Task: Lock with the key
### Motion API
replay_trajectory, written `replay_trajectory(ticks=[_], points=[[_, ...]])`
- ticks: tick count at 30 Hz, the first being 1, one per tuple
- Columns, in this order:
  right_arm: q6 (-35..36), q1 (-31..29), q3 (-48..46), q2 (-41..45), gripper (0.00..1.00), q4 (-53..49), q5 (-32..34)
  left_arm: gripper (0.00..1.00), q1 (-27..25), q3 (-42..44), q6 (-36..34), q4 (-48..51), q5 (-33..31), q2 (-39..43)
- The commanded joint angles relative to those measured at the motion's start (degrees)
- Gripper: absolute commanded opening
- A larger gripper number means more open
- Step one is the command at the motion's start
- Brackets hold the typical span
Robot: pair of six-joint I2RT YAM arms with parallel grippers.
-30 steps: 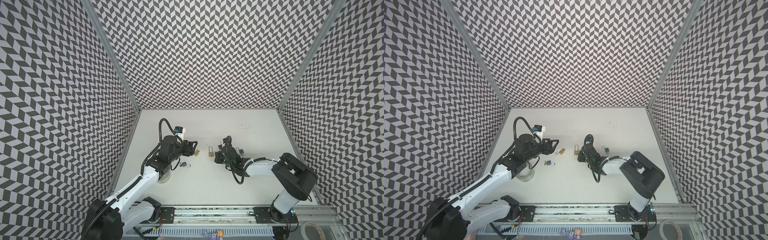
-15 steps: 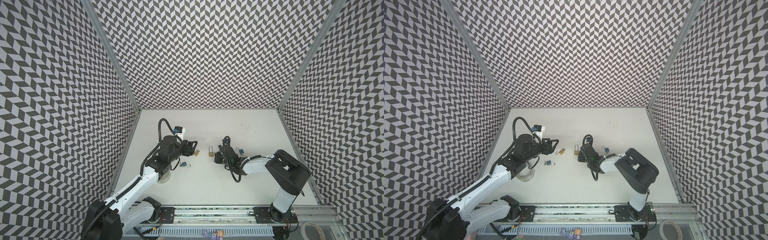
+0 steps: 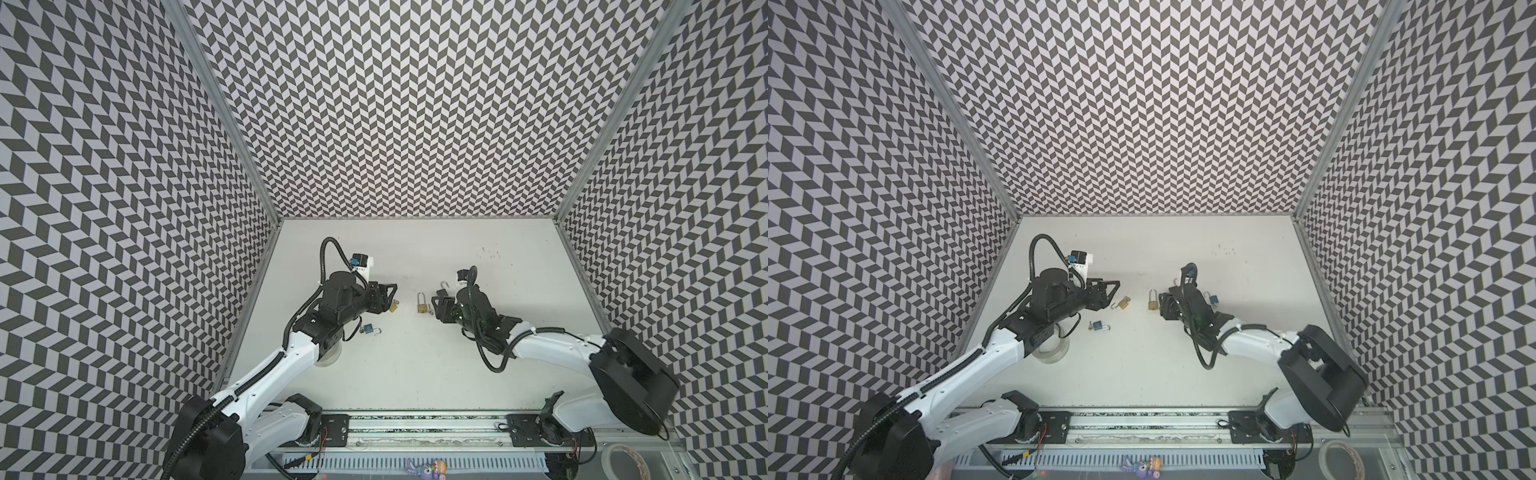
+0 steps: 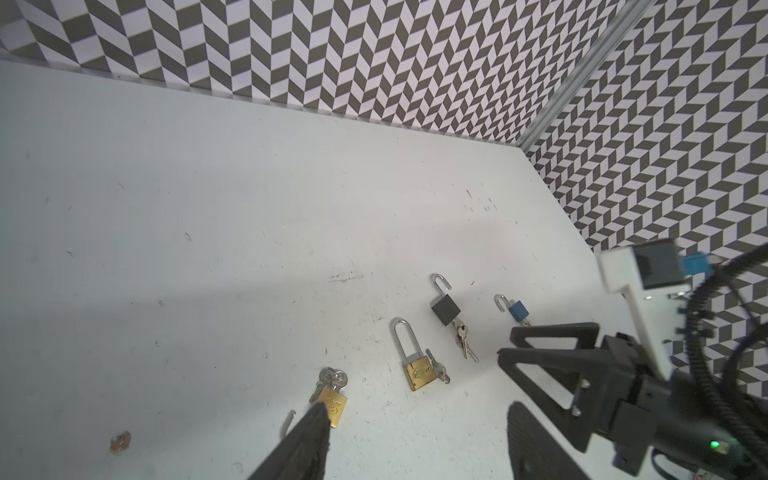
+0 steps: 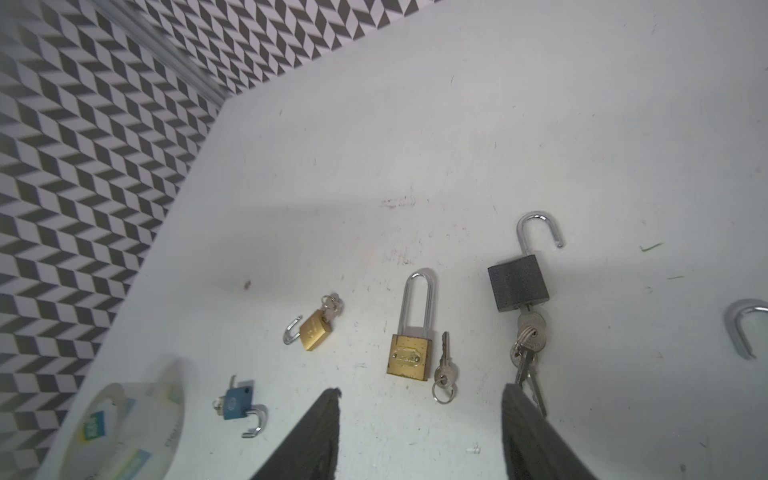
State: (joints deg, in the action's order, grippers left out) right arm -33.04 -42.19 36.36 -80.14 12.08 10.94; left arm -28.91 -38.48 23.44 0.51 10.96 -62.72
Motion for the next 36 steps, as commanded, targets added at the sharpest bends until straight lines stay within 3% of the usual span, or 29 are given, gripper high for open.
replay_trajectory(ticks=[1, 3, 6, 10, 15, 26, 36], points=[[6.09, 1.02, -2.44, 4.77, 0.74, -2.83, 2.77, 0.68, -2.32, -1.82, 0.9, -2.82, -0.06, -2.16], [9.6, 1.71, -3.93, 7.29, 0.81, -2.49, 1.35, 0.68, -4.02, -1.86, 1.53, -4.82, 0.45, -4.36], [13.01, 4.25, -2.74, 7.39, 0.83, -5.74, -1.15, 0.66, -4.75, -1.57, 3.85, -8.8, 3.32, -7.27], [15.46, 9.82, 3.75, 1.93, 0.74, -11.59, -9.45, 0.62, -4.75, 0.74, 10.36, -17.76, 6.81, -9.35], [21.87, 10.2, 14.59, -9.97, 0.75, -19.51, -12.41, 0.62, -4.55, 1.48, 12.92, -20.29, 6.44, -10.45], [26.34, 10.2, 25.94, -25.15, 0.76, -24.73, -8.22, 0.62, 0.25, 5.31, 13.25, -16.87, 4.82, -2.75], [27.14, 10.19, 28.43, -30.27, 0.58, -24.9, -8.01, 0.61, 0.58, 5.75, 12.68, -14.84, 4.29, -1.3]])
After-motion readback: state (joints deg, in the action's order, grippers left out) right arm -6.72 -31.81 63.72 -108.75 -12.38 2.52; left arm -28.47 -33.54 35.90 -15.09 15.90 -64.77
